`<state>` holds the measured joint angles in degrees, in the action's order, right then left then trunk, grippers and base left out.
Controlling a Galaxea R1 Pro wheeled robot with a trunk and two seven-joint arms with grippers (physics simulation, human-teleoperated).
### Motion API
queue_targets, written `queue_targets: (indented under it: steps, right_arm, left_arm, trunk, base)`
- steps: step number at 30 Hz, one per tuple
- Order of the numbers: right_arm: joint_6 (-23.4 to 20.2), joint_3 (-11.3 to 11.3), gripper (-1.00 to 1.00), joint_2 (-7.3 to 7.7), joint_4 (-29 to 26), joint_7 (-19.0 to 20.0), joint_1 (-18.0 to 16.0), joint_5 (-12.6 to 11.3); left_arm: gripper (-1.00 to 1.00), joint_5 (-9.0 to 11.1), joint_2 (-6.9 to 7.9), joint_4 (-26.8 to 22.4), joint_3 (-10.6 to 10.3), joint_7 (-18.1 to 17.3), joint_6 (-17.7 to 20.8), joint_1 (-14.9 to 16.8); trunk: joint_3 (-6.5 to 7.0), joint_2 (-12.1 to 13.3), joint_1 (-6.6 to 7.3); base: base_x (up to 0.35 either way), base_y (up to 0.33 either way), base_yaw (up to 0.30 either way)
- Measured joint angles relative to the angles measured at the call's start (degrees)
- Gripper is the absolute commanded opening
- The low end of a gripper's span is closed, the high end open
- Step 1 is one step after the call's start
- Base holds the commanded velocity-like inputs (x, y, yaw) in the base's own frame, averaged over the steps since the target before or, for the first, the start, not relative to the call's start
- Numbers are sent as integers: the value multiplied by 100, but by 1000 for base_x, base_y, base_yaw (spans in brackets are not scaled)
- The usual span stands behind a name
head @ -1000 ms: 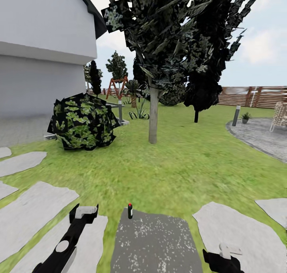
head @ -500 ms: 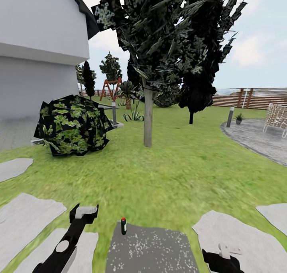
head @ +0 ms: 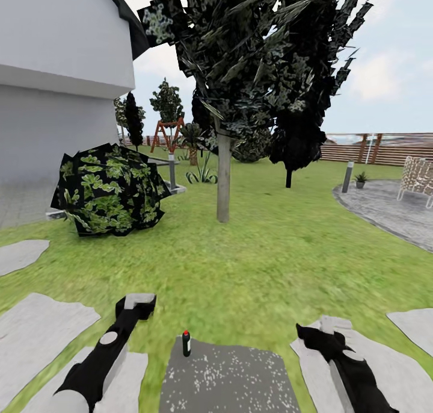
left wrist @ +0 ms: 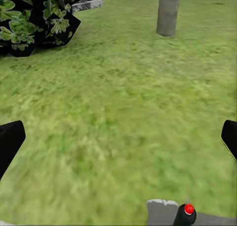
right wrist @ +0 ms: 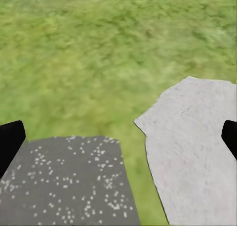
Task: Pick up the pesticide atomizer in the garden and spray insectifuge to fully cover both potted plants in the garden.
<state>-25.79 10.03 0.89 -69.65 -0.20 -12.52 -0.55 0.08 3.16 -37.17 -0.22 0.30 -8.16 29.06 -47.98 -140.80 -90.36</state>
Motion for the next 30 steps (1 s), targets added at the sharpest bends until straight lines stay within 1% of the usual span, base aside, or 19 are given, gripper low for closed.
queue_targets:
  steps: [2,3,4,5,7,10,12,13,14,16,21,24,28,30]
  right_arm:
    - [-506,-1,100,-1,1,4,-418,-5]
    - [-713,-2,100,-1,0,4,-560,-12]
    - [-799,-2,100,-1,-1,6,-615,-13]
    - [-960,-7,100,-3,-8,9,-712,-23]
    - [-1065,-23,100,-12,-13,6,-776,-34]
    - [-1118,-42,100,-18,-22,9,-808,-39]
    - [-1129,-50,100,-19,-23,11,-815,-40]
    - [-1132,-50,100,-19,-24,11,-816,-40]
    - [-1134,-49,100,-19,-27,10,-816,-40]
    - [-1136,-47,100,-20,-30,5,-813,-16]
    - [-1137,-50,100,-20,-30,-3,-811,13]
    - [-1137,-53,100,-20,-32,-4,-811,15]
    - [-1137,-54,100,-20,-33,-4,-810,16]
    - [-1137,-54,100,-20,-38,-3,-810,16]
  left_arm:
    - [100,11,-36,9,-1,-6,234,167]
    - [100,15,-70,11,-2,-9,295,208]
    - [100,19,-89,11,-1,-10,317,223]
    - [100,23,-165,34,-6,-14,352,250]
    - [100,17,-288,118,-9,-14,361,268]
    - [100,0,-421,189,-14,-14,261,277]
    - [100,-7,-453,204,-17,-18,89,279]
    - [100,-10,-461,208,-17,-19,-52,280]
    - [100,-16,-465,210,-20,-20,-271,280]
    - [100,-21,-471,210,-22,-18,-435,280]
    - [100,-30,-475,208,-37,-14,-537,280]
    - [100,-29,-490,207,-88,-14,-543,280]
    - [100,-28,-598,207,-193,-14,-546,280]
    - [100,-26,-614,207,-203,-14,-546,280]
  trunk:
    - [-1,0,0]
    - [-1,0,0]
    - [-2,0,0]
    - [-1,0,0]
    - [-2,0,0]
    - [-2,0,0]
    - [-2,0,0]
    - [-2,0,0]
    - [-2,0,0]
    - [-2,0,0]
    - [-2,0,0]
    - [-2,0,0]
    - [-2,0,0]
    - [-2,0,0]
  base:
    - [0,0,0]
    - [0,0,0]
    - [0,0,0]
    - [0,0,0]
    - [0,0,0]
    - [0,0,0]
    - [0,0,0]
    - [0,0,0]
    - [0,0,0]
    - [0,0,0]
    - [0,0,0]
    - [0,0,0]
    - [0,0,0]
    - [0,0,0]
